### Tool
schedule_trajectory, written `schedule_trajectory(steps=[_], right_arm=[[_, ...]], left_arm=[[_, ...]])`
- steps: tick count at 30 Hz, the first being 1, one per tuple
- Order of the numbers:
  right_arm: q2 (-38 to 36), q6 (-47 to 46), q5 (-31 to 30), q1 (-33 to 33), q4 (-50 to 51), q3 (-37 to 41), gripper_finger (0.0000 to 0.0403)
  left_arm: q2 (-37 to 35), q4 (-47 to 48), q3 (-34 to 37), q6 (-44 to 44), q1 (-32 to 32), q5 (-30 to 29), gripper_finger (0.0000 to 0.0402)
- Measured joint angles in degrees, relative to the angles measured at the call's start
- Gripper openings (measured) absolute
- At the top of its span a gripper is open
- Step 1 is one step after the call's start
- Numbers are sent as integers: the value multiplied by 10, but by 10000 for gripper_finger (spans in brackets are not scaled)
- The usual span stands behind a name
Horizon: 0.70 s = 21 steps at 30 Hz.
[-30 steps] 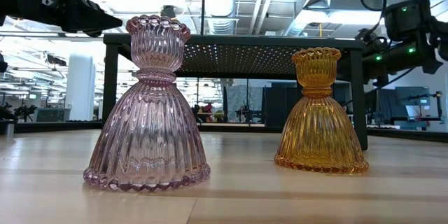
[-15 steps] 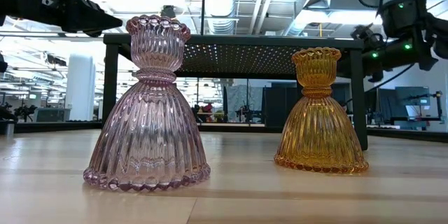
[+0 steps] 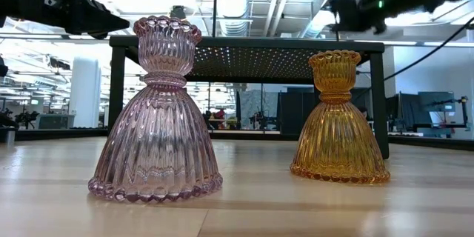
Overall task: Pick & Place candle stick holders
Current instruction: Align the black candle holder with the black candle holder on the shelf
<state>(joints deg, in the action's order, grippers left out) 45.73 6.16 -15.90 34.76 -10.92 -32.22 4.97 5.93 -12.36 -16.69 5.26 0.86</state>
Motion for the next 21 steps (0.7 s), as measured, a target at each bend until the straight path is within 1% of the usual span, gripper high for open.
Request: schedule_trajectory(steps=[5, 7, 14, 21], right_arm=[[-4, -30, 79, -48, 6, -41, 1], [-1, -45, 99, -74, 6, -47, 1], [43, -56, 102, -181, -47, -49, 1], [96, -64, 102, -239, -95, -49, 0]], left_arm=[[0, 0, 0, 0, 0, 0, 8], [0, 0, 0, 0, 0, 0, 8], [0, 0, 0, 0, 0, 0, 6], [0, 0, 0, 0, 0, 0, 6]])
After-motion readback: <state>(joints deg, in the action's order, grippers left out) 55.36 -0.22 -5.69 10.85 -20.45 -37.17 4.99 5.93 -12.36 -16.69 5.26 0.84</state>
